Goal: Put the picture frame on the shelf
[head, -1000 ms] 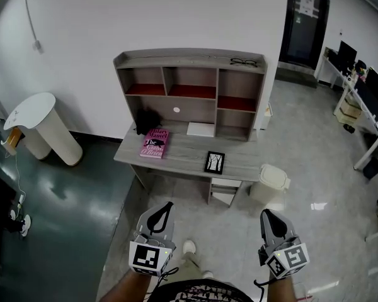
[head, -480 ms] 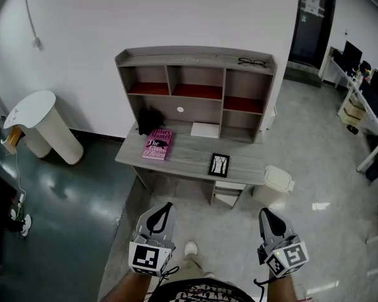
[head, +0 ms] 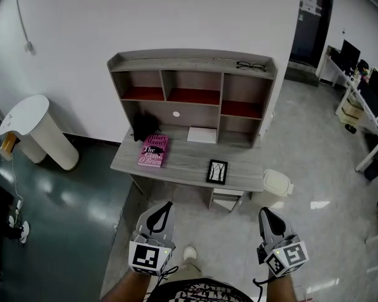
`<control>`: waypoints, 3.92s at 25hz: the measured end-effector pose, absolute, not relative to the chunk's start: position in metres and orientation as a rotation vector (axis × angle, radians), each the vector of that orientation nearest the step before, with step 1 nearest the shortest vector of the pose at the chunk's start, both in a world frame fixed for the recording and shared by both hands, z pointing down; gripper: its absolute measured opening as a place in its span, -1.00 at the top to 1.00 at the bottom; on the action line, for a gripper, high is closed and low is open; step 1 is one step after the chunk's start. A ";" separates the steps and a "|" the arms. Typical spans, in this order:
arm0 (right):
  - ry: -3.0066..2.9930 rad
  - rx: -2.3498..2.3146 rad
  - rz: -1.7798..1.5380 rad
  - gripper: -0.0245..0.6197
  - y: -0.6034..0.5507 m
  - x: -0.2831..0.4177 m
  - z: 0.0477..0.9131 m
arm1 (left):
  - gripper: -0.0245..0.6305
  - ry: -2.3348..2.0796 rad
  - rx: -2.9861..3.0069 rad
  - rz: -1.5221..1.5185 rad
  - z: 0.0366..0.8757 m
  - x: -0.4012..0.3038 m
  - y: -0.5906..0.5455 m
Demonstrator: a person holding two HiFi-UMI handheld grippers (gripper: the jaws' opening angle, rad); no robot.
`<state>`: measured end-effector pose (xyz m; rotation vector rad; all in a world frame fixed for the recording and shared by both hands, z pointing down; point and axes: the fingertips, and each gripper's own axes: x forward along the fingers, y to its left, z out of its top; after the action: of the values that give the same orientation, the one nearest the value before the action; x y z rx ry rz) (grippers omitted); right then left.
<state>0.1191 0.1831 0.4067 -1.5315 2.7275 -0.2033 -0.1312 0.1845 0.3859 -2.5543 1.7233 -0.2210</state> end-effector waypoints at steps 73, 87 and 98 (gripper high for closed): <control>2.790 -1.612 -0.348 0.84 -0.020 0.082 0.432 | 0.92 1.546 -2.799 -0.284 0.440 -0.127 -0.041; 2.767 -1.534 -0.333 0.84 -0.081 0.121 0.424 | 0.92 1.594 -2.737 -0.321 0.421 -0.091 -0.091; 2.805 -1.415 -0.341 0.84 -0.115 0.138 0.424 | 0.92 1.700 -2.677 -0.329 0.425 -0.082 -0.103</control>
<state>0.1376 -0.1149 0.4236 -1.4147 2.8053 -0.3406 -0.0820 -0.1030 0.4254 -2.6773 1.7000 -0.3291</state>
